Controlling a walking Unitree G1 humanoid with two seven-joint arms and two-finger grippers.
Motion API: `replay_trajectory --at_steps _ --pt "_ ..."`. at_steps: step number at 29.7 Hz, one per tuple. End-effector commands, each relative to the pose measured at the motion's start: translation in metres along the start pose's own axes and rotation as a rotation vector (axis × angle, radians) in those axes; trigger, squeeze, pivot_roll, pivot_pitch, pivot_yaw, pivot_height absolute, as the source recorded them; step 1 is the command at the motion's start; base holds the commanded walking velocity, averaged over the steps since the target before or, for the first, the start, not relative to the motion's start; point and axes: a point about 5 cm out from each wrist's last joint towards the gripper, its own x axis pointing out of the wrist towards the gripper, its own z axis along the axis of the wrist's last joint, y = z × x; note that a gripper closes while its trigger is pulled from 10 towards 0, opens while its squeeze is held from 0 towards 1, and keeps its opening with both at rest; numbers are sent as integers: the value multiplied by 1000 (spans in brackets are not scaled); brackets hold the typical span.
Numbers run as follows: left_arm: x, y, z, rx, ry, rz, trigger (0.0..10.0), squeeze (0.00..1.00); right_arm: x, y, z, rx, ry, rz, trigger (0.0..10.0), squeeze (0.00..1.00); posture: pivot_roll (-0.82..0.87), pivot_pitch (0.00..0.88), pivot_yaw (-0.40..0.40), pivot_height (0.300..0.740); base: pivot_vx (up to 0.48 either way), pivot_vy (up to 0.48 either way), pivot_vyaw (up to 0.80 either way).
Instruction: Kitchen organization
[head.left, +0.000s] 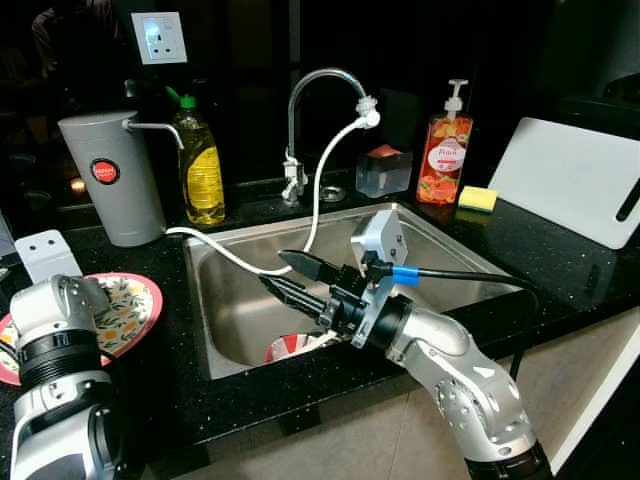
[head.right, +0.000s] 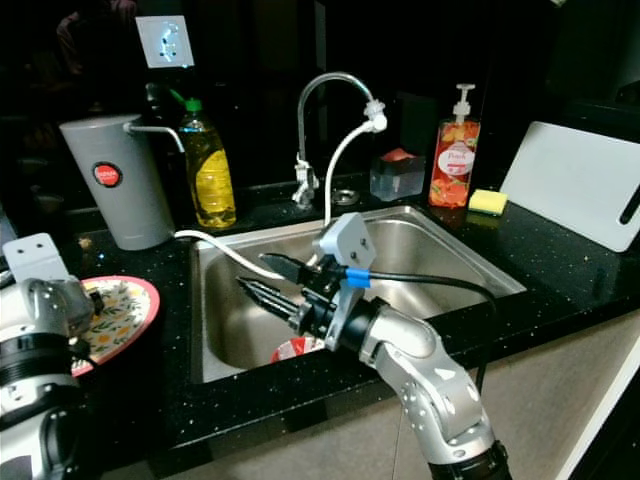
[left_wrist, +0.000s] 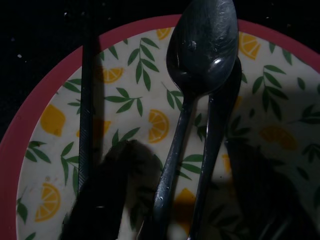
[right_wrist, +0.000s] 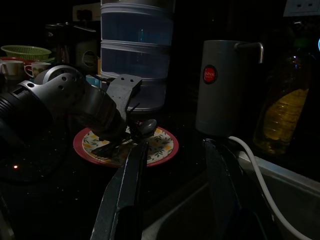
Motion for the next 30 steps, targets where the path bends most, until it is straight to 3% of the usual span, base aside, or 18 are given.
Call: replay_trajectory --at_steps 1,14,19,20,22,23,25,30 --pt "3 3 -2 23 5 17 0 0 -2 2 4 1 -24 1 10000 0 -54 34 26 740 0 0 0" --pt "4 1 -3 17 7 11 0 0 -2 2 4 -1 -25 4 10000 0 -55 25 25 740 0 0 0" --pt "-1 -2 7 66 -97 2 0 0 -2 2 4 -3 -25 3 10000 0 -56 23 25 740 0 0 0" --pt "-5 -7 14 86 -160 -14 10000 0 -2 2 3 -3 -24 3 10000 0 -56 21 25 740 0 0 0" --pt "-18 -15 30 102 -286 -44 10000 0 -2 2 4 -2 -24 2 10000 0 -56 21 25 740 0 0 0" --pt "-18 -15 30 102 -286 -44 10000 0 -2 2 4 -2 -24 2 10000 0 -56 21 25 740 0 0 0" --pt "-29 -22 41 124 -381 -83 10000 0 -2 2 3 -3 -24 2 10000 0 -55 20 24 740 0 0 0" --pt "-42 -32 50 167 -473 -150 10000 0 -1 1 3 -4 -25 0 10000 0 -53 19 25 740 0 0 0"
